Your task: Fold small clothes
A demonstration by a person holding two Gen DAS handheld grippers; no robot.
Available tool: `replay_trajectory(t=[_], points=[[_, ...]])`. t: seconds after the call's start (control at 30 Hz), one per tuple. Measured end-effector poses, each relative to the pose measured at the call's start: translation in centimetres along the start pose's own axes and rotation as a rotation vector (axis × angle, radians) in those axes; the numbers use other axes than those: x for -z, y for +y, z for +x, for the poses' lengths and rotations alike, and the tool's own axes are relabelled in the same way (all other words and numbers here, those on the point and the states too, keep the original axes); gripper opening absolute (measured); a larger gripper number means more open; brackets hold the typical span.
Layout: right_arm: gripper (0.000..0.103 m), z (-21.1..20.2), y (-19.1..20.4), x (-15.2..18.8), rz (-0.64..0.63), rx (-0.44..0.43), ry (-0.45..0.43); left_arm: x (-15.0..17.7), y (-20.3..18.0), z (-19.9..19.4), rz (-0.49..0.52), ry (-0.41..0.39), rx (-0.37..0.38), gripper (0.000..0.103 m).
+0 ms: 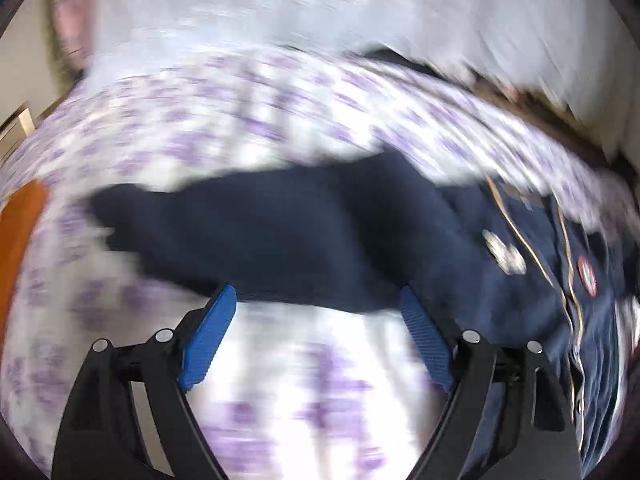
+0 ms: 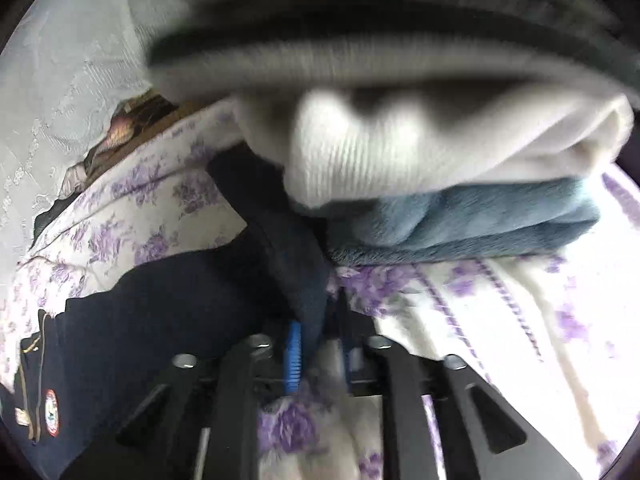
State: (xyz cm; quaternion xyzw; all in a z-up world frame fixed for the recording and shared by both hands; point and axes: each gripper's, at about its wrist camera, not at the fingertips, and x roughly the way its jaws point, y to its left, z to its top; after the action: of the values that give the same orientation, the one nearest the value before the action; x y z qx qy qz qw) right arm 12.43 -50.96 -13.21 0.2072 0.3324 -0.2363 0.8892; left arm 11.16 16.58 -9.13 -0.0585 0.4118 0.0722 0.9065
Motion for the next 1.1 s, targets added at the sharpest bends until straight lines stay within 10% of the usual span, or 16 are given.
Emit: replay_trajectory(t=[0.2, 0.33, 0.47, 0.57, 0.7, 0.9, 1.0, 1.1], points=[[0.04, -8.2, 5.4, 2.9, -0.171, -0.118, -0.268, 0.5, 11.0, 0.1, -0.249, 0.034, -0.059, 0.08], [0.057, -6.6, 13.2, 4.1, -0.385, -0.222, -0.105, -1.0, 10.9, 1.9, -0.281, 0.102, 0.035, 0.076], [0.06, -0.8, 16.1, 5.8, -0.47, -0.213, 0.121, -3.1, 8.9, 4.1, -0.209, 0.117, -0.112, 0.077], [0.08, -1.6, 14.2, 5.0, -0.368, -0.308, 0.118, -2.8, 11.3, 6.6, -0.359, 0.175, 0.023, 0.076], [0.075, -0.8, 13.4, 3.8, -0.275, -0.356, 0.118, -2.6, 12.8, 5.9, -0.394, 0.085, 0.067, 0.008], [0.082, -2.7, 13.9, 3.5, -0.267, -0.334, 0.008, -4.3, 12.9, 1.9, -0.373, -0.007, -0.007, 0.009], [0.087, 0.2, 15.4, 4.2, -0.337, -0.269, 0.164, -3.0, 12.4, 5.3, -0.281, 0.106, -0.172, 0.041], [0.085, -0.8, 15.4, 4.3, -0.35, -0.265, 0.127, -1.1, 12.4, 5.3, -0.252, 0.045, -0.226, 0.048]])
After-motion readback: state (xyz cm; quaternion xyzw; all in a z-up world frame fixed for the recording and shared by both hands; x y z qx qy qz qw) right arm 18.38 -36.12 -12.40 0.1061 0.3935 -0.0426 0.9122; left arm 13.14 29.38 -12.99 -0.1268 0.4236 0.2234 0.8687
